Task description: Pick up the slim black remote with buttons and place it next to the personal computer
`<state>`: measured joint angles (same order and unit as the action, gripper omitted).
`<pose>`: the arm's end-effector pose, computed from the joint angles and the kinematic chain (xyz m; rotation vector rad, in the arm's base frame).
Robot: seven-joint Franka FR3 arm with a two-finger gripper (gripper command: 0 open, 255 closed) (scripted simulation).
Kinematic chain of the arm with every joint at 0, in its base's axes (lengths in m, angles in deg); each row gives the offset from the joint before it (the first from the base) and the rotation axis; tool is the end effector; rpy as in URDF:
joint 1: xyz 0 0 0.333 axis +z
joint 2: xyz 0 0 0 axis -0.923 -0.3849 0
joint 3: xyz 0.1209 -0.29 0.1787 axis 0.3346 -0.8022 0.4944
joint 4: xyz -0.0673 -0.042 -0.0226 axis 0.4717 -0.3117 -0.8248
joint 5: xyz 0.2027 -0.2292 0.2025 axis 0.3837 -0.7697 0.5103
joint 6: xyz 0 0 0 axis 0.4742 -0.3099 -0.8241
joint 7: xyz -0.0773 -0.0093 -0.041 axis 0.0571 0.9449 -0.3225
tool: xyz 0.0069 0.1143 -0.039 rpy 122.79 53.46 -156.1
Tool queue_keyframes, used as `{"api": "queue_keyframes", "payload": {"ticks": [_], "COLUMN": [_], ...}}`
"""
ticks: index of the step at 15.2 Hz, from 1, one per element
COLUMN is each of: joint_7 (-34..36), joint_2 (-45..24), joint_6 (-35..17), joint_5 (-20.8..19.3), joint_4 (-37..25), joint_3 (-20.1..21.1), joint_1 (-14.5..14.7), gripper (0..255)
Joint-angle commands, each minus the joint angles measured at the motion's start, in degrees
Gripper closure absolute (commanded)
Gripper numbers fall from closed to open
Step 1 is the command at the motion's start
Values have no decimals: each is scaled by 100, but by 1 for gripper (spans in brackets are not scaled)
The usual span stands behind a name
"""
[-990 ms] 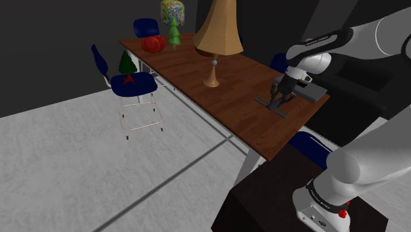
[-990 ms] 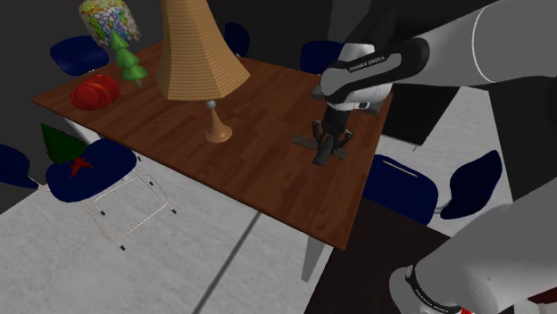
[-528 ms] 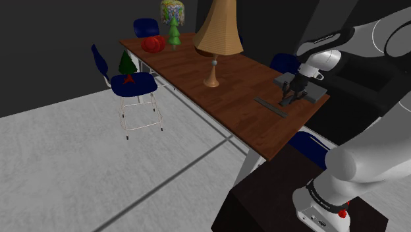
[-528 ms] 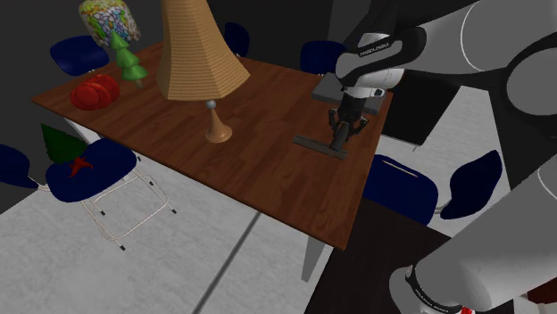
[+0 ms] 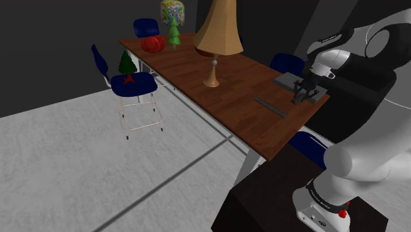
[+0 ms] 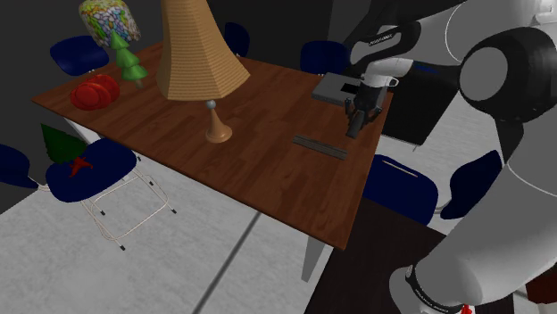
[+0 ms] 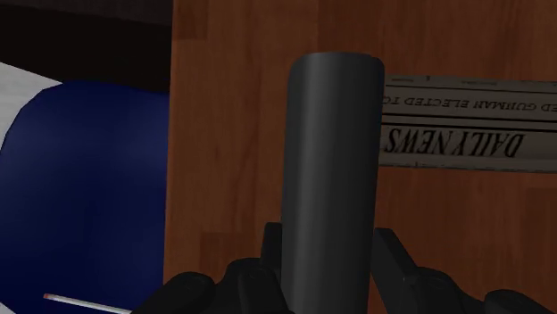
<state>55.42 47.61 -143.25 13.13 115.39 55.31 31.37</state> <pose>0.3657 -0.4315 0.4018 -2.1710 2.0076 0.2121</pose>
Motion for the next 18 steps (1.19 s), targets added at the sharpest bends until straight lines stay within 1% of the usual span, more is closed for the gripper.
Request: {"api": "queue_keyframes", "payload": {"ticks": [1,5,9,12,13,18], "joint_7": [-215,-610,-940,-1130,-1207,-1259], "joint_2": [-298,-937,-1662,-2288,-2667,-2768], "joint_6": [206,577,1028,1442,1704,1390], "joint_5": [43,157,283,380,435,467], "joint_4": [-452,-1364,-2458,-3456,-4083,-3862], "joint_3": [-74,-177,-230,-234,-226,-196], "joint_1": [-163,-525,-937,-1291,-1498,-1488], "gripper": [255,255,255,255,255,255]}}
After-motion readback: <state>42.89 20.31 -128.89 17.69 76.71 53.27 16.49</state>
